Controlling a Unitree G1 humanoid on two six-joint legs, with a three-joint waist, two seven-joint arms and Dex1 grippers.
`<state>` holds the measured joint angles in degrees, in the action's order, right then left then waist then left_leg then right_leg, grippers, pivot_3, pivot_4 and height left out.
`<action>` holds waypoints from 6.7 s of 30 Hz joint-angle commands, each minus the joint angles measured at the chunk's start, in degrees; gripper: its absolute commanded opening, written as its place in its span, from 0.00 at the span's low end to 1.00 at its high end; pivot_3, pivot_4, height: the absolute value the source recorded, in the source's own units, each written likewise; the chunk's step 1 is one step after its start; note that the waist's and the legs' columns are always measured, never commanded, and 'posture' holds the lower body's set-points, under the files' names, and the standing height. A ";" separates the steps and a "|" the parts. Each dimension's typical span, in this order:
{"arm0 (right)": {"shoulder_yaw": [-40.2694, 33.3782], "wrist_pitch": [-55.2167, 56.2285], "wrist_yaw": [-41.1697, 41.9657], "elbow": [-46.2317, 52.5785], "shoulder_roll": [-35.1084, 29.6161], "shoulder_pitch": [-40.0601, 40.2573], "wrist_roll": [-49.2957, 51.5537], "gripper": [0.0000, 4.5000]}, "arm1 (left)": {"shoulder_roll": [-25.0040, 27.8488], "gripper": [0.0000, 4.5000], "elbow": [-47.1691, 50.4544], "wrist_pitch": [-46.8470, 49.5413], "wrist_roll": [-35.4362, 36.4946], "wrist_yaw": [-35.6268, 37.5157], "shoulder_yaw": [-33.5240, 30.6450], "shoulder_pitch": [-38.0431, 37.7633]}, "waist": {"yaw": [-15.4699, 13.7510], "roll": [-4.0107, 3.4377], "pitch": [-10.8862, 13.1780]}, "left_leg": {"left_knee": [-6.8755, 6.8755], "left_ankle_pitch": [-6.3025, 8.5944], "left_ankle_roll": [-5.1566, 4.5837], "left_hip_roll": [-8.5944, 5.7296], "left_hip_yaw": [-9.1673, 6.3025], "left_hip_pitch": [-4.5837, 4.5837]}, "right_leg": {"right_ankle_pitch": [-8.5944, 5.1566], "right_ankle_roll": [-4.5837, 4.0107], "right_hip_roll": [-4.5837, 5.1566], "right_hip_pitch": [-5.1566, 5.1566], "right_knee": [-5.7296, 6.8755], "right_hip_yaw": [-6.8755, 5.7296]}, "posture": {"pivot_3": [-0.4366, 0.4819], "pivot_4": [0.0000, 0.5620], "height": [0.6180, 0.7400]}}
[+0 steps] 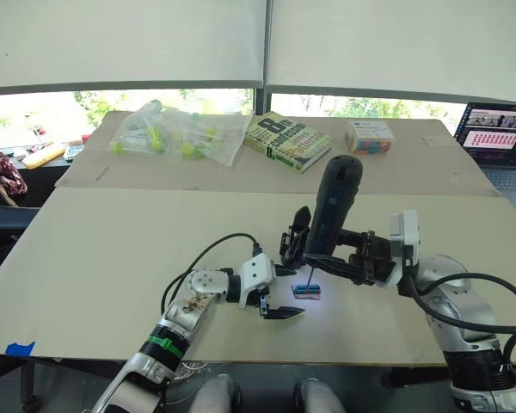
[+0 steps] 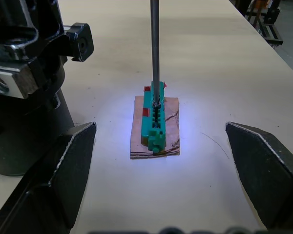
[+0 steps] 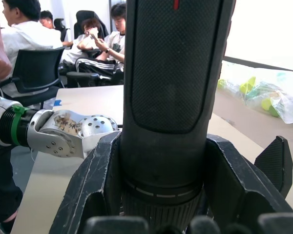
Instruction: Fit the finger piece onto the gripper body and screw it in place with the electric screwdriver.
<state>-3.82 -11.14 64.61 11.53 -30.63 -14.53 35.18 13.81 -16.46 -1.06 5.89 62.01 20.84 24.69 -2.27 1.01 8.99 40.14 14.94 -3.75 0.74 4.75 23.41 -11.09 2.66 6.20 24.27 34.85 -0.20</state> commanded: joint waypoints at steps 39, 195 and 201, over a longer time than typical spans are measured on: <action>-19.86 -12.61 -15.24 13.95 -9.80 -6.96 22.70 0.43 | 16.15 0.99 13.10 6.85 15.82 1.59 -19.01 -3.27 | 1.47 0.02 0.12 | -0.13 0.00 0.02 0.06 0.00 0.19 | 0.00 0.01 -0.05 0.22 0.01 -0.06 | 0.48 0.27 1.00; -12.71 -19.45 -15.95 11.98 -10.67 -19.37 25.77 0.43 | -3.73 0.62 -11.13 2.74 -2.50 -9.29 -7.07 6.43 | 1.57 0.10 0.17 | 0.13 0.03 -0.05 0.04 -0.22 0.37 | 0.05 0.07 0.07 0.14 0.04 -0.35 | 0.48 0.27 1.00; -9.22 -20.73 -16.12 9.51 -9.02 -26.25 25.40 0.43 | -3.74 0.51 -11.71 2.61 -2.50 -8.77 -6.95 6.54 | 1.71 0.10 0.17 | 0.13 0.03 -0.05 0.05 -0.22 0.36 | 0.05 0.07 0.07 0.19 0.08 -0.35 | 0.48 0.27 1.00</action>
<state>-12.28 -31.98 48.37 20.34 -39.73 -38.92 59.73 9.97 -27.21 1.13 3.64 52.53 12.73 32.18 -0.55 1.10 9.16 40.26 14.97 -3.80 0.79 4.53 23.77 -11.04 2.72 6.27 24.45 34.92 -0.56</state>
